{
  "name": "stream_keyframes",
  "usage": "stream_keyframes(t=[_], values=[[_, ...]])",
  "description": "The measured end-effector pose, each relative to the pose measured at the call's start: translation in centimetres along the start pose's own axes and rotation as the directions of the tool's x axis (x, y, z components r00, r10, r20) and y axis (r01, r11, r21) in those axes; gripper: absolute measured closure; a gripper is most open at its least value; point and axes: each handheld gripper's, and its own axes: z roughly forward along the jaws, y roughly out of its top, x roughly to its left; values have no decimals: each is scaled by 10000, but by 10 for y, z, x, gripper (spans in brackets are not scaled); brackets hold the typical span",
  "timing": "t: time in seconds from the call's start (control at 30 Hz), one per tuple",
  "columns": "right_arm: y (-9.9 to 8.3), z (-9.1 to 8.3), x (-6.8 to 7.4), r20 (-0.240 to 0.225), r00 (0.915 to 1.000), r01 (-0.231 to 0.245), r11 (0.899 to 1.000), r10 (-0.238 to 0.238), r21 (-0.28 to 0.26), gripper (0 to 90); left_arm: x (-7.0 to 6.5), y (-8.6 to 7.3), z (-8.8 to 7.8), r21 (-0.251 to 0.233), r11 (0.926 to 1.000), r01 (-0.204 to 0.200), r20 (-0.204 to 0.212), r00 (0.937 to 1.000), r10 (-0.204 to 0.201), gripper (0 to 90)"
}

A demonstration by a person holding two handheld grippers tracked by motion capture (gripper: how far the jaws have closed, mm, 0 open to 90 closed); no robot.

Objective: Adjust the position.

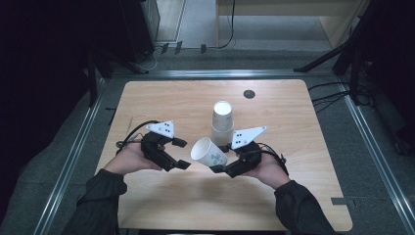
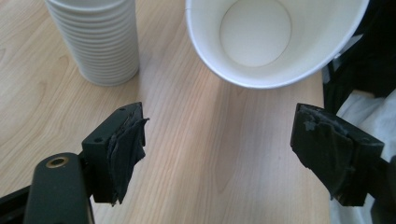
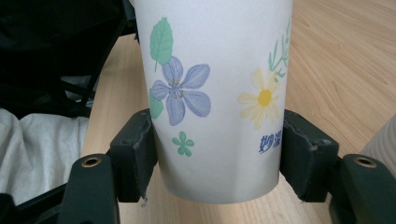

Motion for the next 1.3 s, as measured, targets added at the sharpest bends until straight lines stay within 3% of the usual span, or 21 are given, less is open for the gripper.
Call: stream_keyframes(t=[0.23, 0.8, 1.3], values=[[-1, 0, -1, -80, 10000, -55, 10000, 55, -34, 345, -3, 4, 10, -760, 9966, 321, 410, 9987, -291, 203], [-2, 8, -1, -405, 9987, -301, 9995, 301, 12, 345, -9, 13, 22, -1301, 9901, 526, 601, 9972, -451, 184], [-2, 13, 0, -440, 9985, -324, 9993, 331, 174, 346, -11, 16, 30, -1365, 9887, 624, 639, 9965, -540, 166]])
